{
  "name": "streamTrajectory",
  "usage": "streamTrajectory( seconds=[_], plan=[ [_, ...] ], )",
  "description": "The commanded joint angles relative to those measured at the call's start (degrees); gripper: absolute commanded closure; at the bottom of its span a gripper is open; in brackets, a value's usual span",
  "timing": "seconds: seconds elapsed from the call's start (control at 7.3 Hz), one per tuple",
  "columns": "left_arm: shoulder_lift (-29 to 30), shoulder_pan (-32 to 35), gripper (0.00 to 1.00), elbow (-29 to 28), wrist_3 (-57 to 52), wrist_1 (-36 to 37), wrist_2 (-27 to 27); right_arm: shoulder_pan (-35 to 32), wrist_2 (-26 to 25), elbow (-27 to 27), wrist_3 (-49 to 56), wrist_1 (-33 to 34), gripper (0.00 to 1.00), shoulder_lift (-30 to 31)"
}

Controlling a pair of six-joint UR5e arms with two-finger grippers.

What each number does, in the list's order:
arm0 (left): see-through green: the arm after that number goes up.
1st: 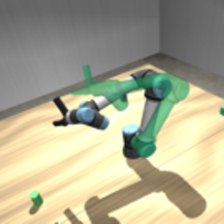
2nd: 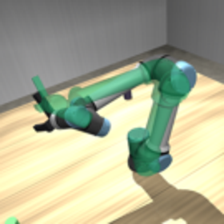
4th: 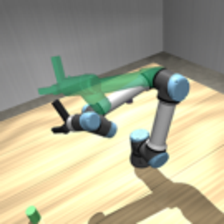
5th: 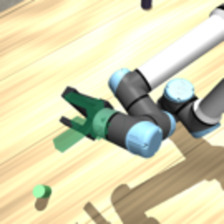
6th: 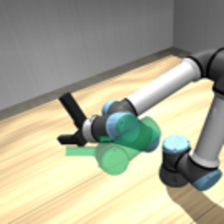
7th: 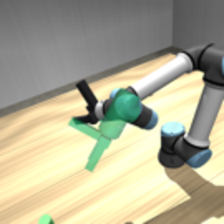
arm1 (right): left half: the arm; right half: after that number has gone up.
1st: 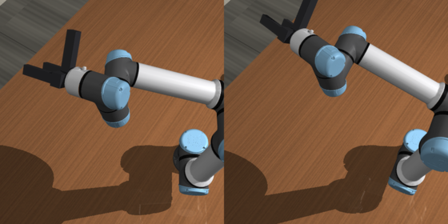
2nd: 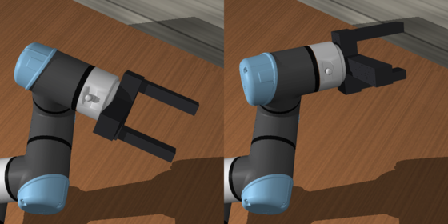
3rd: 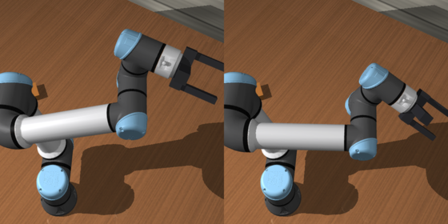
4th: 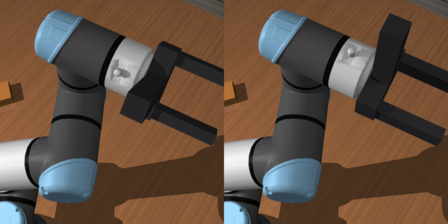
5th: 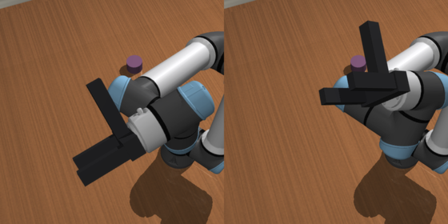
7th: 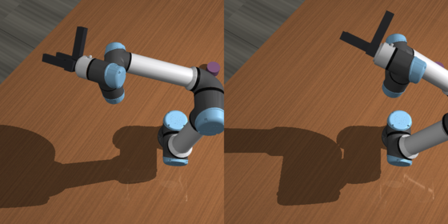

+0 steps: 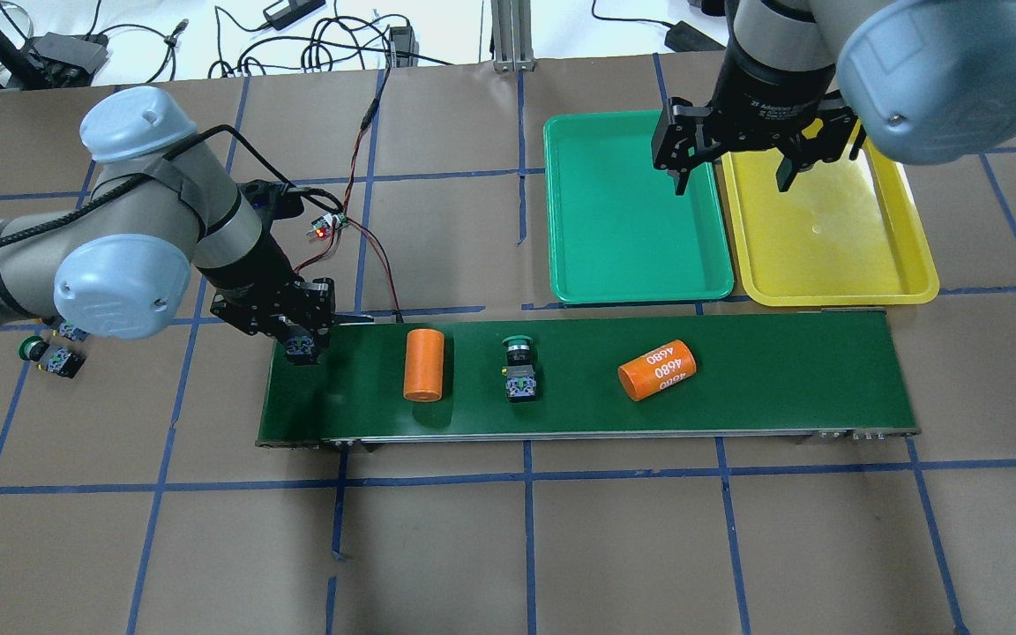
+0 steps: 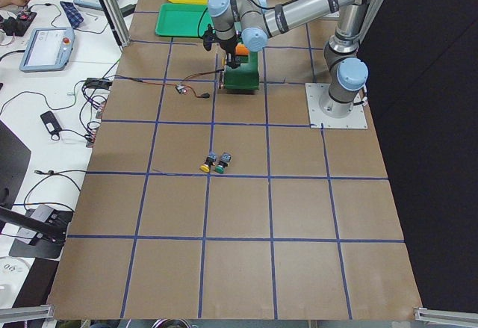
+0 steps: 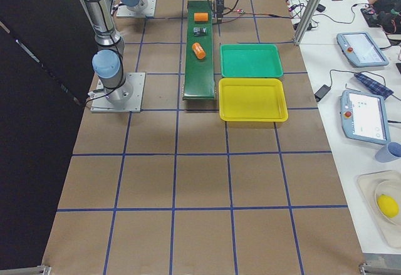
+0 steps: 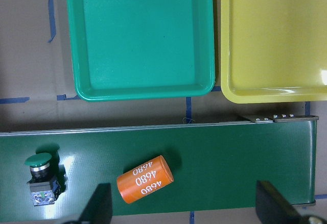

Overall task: Sort buttons by color to trays
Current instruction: 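Lower the yellow button onto the belt and open the left gripper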

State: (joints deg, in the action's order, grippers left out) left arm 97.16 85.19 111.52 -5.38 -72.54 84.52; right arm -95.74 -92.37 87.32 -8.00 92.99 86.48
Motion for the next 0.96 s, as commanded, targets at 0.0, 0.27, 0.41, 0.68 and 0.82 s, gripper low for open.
streamTrajectory(
  seconds=[0.0,0.27,0.41,0.68,0.82],
  plan=[
    [0.7,0.9,0.21,4.6,0.1,7.4,0.1,-0.1,0.0,0.0,0.0,0.0,0.00,0.0],
    [-1.9,-0.8,0.00,1.9,-1.0,9.3,3.9,-0.1,-0.1,0.0,0.1,-0.1,0.00,0.0],
    [-1.0,-5.2,0.00,-3.0,-4.3,4.8,8.2,-0.1,-0.8,-0.2,0.8,0.0,0.00,0.0],
    [4.1,-13.3,0.00,-11.4,-18.3,1.3,8.7,-0.1,-0.4,-0.8,1.1,-0.2,0.00,1.9],
    [8.7,-18.9,0.00,-14.7,-27.9,2.2,8.7,0.1,-0.4,-1.3,1.1,0.7,0.00,2.8]
  ],
)
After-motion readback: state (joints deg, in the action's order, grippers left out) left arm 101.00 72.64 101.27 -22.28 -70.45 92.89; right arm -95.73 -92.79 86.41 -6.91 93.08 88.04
